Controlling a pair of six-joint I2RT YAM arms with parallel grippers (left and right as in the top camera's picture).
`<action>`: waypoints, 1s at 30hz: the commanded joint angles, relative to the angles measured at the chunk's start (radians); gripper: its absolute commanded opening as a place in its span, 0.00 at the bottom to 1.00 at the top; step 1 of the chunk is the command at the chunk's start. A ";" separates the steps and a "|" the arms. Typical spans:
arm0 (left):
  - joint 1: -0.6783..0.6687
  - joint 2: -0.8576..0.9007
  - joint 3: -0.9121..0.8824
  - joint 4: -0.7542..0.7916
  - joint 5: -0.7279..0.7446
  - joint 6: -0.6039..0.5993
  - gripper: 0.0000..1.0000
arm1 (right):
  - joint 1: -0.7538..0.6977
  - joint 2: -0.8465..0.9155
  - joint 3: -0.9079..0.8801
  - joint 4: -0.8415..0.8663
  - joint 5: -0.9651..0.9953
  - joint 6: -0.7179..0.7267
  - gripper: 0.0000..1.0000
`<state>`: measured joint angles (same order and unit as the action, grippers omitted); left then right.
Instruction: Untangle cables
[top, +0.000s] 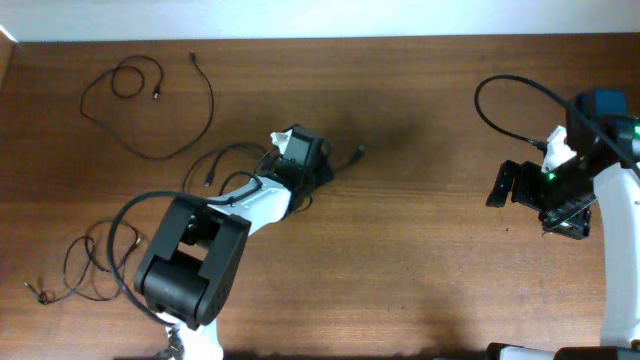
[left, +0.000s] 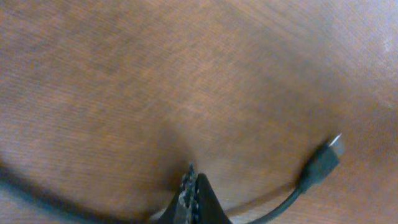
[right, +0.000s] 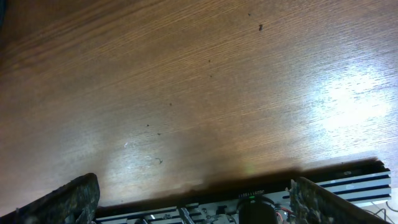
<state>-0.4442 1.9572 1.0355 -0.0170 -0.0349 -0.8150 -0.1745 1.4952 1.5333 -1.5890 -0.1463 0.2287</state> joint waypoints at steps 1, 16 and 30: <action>0.008 -0.014 -0.024 -0.133 -0.048 0.002 0.00 | -0.003 -0.008 0.002 0.000 0.009 -0.003 0.99; 0.196 -0.397 0.014 -0.515 -0.110 0.277 0.00 | -0.003 -0.008 0.002 0.000 0.009 -0.003 0.98; 0.172 -0.947 0.033 -0.501 -0.239 0.297 0.99 | -0.003 -0.008 0.002 0.000 0.009 -0.003 0.98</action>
<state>-0.2737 1.0203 1.0603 -0.5148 -0.2287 -0.5377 -0.1745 1.4952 1.5333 -1.5890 -0.1463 0.2287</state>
